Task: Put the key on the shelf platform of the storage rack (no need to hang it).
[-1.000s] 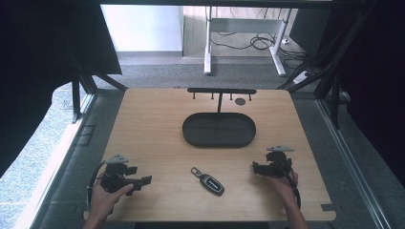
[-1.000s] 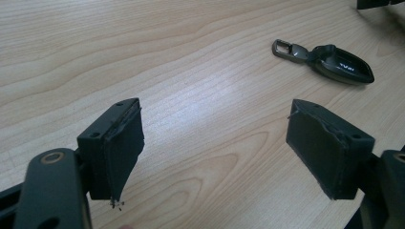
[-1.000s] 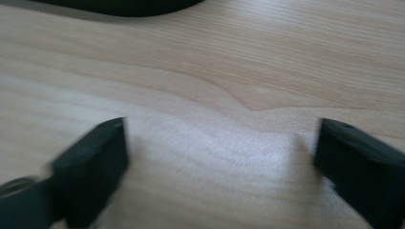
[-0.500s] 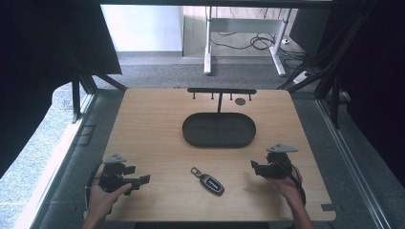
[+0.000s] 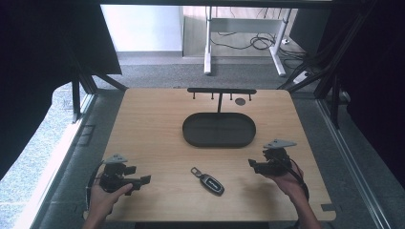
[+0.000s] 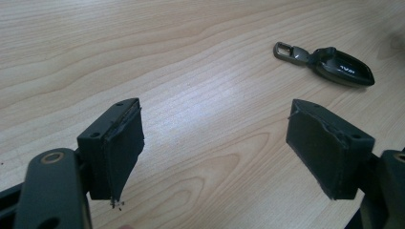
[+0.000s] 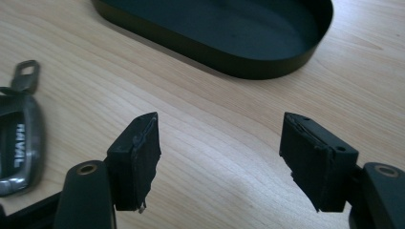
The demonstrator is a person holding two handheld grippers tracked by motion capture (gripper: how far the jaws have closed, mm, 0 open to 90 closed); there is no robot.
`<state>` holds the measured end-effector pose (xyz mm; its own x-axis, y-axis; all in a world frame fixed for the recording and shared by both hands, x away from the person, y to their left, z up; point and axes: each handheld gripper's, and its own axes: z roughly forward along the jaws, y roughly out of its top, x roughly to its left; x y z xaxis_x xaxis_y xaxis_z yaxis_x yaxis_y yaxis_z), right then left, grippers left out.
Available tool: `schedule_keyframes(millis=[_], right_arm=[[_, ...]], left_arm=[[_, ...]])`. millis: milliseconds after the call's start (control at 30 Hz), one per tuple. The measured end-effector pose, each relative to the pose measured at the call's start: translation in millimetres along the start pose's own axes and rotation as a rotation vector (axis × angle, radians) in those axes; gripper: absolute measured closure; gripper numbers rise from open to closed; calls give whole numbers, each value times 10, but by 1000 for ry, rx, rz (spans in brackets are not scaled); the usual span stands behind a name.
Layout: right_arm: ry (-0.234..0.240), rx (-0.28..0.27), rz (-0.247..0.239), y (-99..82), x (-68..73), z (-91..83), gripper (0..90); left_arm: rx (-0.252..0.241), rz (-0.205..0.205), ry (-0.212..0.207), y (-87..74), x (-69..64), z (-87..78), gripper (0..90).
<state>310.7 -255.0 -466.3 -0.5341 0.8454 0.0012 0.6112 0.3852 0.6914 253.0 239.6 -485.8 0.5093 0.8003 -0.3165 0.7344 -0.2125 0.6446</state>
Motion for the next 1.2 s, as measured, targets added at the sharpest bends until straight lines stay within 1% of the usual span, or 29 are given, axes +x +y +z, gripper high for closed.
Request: schedule_keyframes(millis=[33,67,100,300,433,533,567,600,633,733,800,833,1033,1067,1133,1167,1200], right_arm=[[5,7,-10,27,14,-12,312],[6,20,-32,61,35,-24,318],[19,41,-59,116,78,-38,323],[57,92,-118,302,250,-61,328],[80,120,-151,399,352,-17,329],[100,139,-162,437,420,39,333],[100,139,-162,437,420,39,333],[114,154,-169,462,465,90,342],[120,159,-173,468,478,112,342],[130,195,-193,490,545,189,333],[132,199,-195,500,567,207,333],[142,214,-200,518,617,240,332],[165,253,-238,521,746,350,328],[165,253,-238,521,746,350,328],[174,268,-253,515,797,411,324],[174,270,-249,514,813,423,325],[176,274,-259,515,832,439,325]], left_arm=[[1,2,0,0,-4,6,206],[3,3,-1,0,-8,9,205],[5,5,-3,1,-11,9,205],[3,5,-2,2,-14,4,205],[7,5,-2,1,-20,17,205],[9,8,-8,4,-34,21,205],[9,8,-8,4,-34,21,205],[7,10,-11,7,-40,16,205],[6,11,-11,6,-42,15,205],[8,10,-11,7,-41,11,205],[6,10,-11,9,-44,8,205],[7,11,-13,10,-45,8,205],[3,11,-11,10,-40,0,205],[3,11,-11,10,-40,0,205],[14,12,-11,2,-39,25,205],[14,12,-11,2,-39,25,205],[14,14,-17,2,-51,32,205]])
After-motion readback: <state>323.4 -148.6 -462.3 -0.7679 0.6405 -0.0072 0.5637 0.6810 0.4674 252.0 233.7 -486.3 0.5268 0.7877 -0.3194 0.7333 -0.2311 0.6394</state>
